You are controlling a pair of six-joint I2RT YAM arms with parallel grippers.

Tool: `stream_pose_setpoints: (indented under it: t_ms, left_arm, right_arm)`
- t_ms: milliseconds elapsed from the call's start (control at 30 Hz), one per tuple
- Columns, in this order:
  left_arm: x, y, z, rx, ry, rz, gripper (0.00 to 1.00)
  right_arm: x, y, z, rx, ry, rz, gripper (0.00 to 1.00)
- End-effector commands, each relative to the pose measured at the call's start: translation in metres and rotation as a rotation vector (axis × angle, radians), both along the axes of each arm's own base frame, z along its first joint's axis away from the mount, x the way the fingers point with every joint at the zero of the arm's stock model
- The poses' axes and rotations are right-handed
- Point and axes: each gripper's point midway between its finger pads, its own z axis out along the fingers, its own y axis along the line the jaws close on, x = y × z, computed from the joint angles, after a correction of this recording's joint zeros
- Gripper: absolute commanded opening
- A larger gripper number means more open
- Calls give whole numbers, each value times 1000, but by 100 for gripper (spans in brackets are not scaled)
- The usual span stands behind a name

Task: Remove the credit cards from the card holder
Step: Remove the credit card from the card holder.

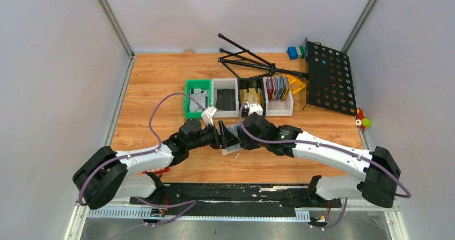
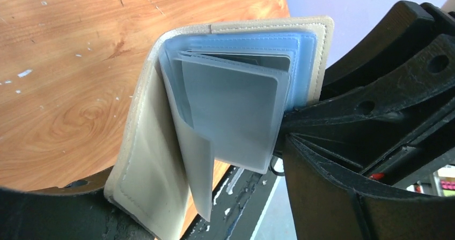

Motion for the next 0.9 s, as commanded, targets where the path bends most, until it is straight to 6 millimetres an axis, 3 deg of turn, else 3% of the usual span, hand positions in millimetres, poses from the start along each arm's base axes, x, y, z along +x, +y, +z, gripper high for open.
stream_pose_setpoints:
  t_ms: [0, 133, 267, 367, 533, 767, 867]
  left_arm:
    - [9, -16, 32, -108, -53, -10, 78]
    - [14, -12, 27, -82, -55, 25, 71]
    - [19, -1, 12, -8, -42, 79, 47]
    - [15, 5, 11, -31, -38, 75, 37]
    - [9, 18, 20, -108, -44, 41, 20]
    - [-6, 25, 31, -113, -75, -29, 11]
    - [-11, 28, 30, -85, -85, -49, 3]
  right_arm:
    - [10, 1, 15, -49, -66, -16, 0]
    - [9, -3, 15, -52, -69, -17, 0]
    - [7, -9, 20, -42, -86, -17, 0]
    - [5, -14, 23, -23, -94, -3, 0]
    - [-3, -9, 27, 193, -43, 68, 0]
    - [-14, -15, 40, 418, -39, 133, 1]
    - [-15, -22, 32, 473, -2, 133, 12]
